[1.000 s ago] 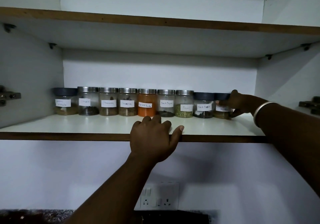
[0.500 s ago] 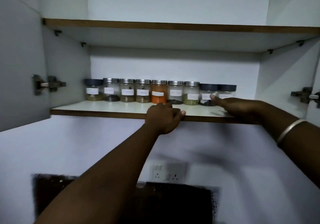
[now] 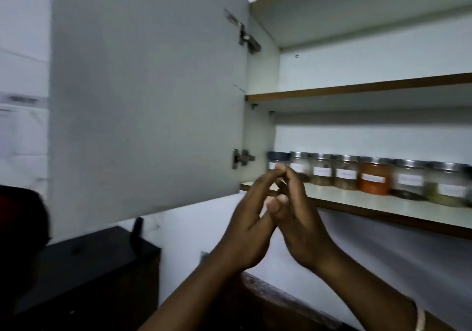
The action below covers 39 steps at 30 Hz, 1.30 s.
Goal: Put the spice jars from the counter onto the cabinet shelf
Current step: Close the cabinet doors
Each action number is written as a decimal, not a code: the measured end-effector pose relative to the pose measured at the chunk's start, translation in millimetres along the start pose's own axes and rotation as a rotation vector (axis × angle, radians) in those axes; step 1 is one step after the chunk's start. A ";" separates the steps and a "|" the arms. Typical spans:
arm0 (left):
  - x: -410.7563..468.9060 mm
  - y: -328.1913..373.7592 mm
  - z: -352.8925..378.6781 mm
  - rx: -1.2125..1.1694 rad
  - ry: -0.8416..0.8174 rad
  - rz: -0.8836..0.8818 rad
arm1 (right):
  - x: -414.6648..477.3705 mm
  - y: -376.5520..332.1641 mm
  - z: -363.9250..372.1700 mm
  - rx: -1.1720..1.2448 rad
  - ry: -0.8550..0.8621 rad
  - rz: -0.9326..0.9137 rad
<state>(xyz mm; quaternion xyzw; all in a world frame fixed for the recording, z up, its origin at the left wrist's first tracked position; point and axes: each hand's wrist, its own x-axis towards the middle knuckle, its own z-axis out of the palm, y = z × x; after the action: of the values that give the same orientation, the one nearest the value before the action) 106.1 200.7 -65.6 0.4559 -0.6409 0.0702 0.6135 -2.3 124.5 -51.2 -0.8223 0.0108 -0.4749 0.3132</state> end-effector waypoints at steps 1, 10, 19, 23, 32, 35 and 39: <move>-4.7 8.4 -24.4 0.089 0.045 0.021 | 7.4 -9.4 18.4 0.042 -0.033 -0.045; -32.9 77.0 -225.6 1.056 0.626 0.246 | 85.2 -92.4 159.1 0.135 -0.215 -0.284; -30.1 25.0 -312.3 0.275 0.697 -0.214 | 109.3 -105.0 225.5 0.048 -0.304 -0.310; -26.7 5.6 -295.3 0.007 0.538 -0.223 | 110.3 -101.1 233.1 0.016 -0.288 -0.301; -43.1 59.3 -217.9 -0.173 0.461 -0.089 | 64.2 -91.1 208.9 0.021 0.031 -0.452; -46.4 75.0 -179.1 -0.130 0.407 -0.007 | 43.0 -95.2 185.9 0.139 0.198 -0.471; -39.3 82.4 -122.3 -0.075 0.308 0.111 | 18.6 -87.7 134.5 0.375 0.173 -0.418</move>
<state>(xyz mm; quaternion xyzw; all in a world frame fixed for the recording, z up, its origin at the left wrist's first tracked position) 132.6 347.0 -31.3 0.3805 -0.5657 0.1491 0.7162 89.3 257.0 -38.1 -0.6910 -0.2200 -0.5912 0.3530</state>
